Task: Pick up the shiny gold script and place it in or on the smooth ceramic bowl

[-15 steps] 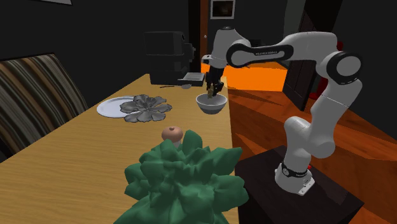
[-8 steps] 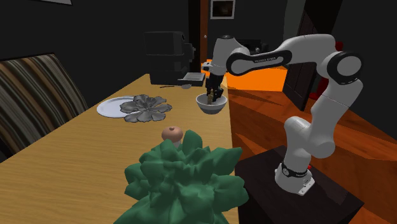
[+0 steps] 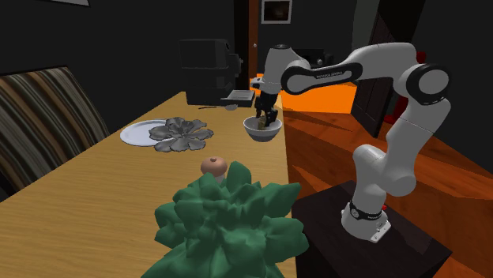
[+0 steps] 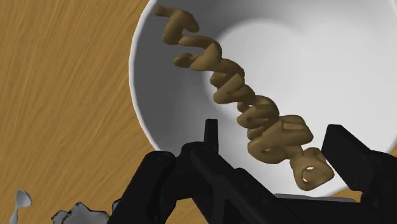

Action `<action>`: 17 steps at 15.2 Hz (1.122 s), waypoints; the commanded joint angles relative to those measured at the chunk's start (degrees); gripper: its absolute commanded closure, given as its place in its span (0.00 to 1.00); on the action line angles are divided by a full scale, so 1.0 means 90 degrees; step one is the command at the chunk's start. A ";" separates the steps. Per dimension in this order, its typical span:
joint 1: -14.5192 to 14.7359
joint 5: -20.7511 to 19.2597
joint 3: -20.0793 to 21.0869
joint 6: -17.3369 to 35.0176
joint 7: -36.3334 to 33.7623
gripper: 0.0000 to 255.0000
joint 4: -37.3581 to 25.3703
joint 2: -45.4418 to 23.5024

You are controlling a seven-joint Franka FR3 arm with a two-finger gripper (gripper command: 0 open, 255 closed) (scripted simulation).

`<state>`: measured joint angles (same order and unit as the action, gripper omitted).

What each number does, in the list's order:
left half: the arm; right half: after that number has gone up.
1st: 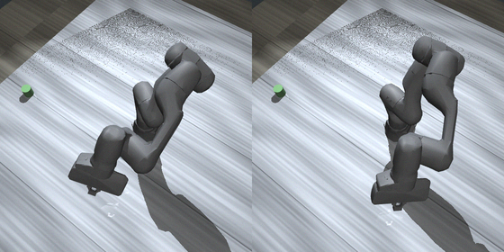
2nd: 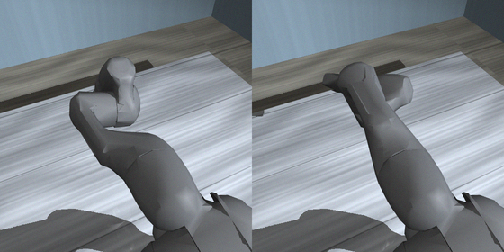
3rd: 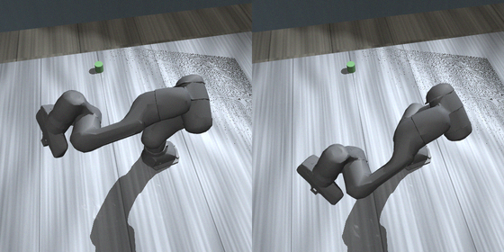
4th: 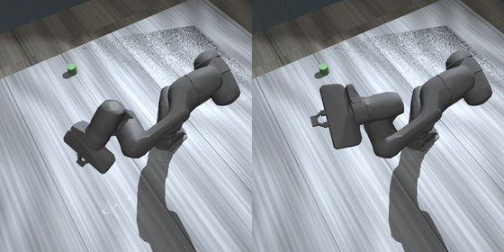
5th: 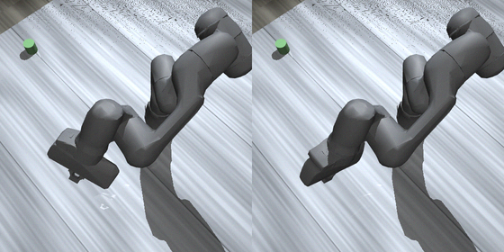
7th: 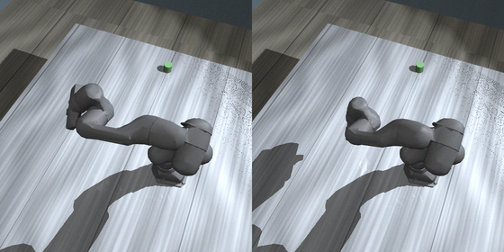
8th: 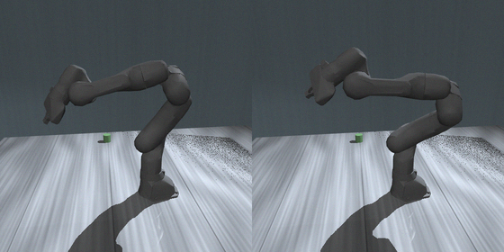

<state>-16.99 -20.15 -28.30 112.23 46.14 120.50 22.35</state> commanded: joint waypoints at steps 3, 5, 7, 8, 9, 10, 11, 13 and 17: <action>0.0000 0.0000 0.0000 0.0000 0.0000 0.00 0.0000 0.0000; 0.0000 0.0000 0.0000 0.0000 0.0000 0.00 0.0000 0.0000; 0.0021 0.0023 0.0121 -0.0428 0.0000 0.00 -0.0323 0.0094; 0.0032 0.0038 0.0179 -0.0641 0.0003 0.00 -0.0497 0.0127; 0.0042 0.0052 0.0223 -0.0808 0.0007 0.00 -0.0641 0.0145; 0.0041 0.0052 0.0224 -0.0808 0.0007 0.00 -0.0641 0.0145; 0.0041 0.0051 0.0224 -0.0808 0.0007 0.00 -0.0640 0.0146; 0.0041 0.0052 0.0224 -0.0808 0.0007 0.00 -0.0641 0.0145; 0.0041 0.0052 0.0223 -0.0806 0.0007 0.00 -0.0640 0.0145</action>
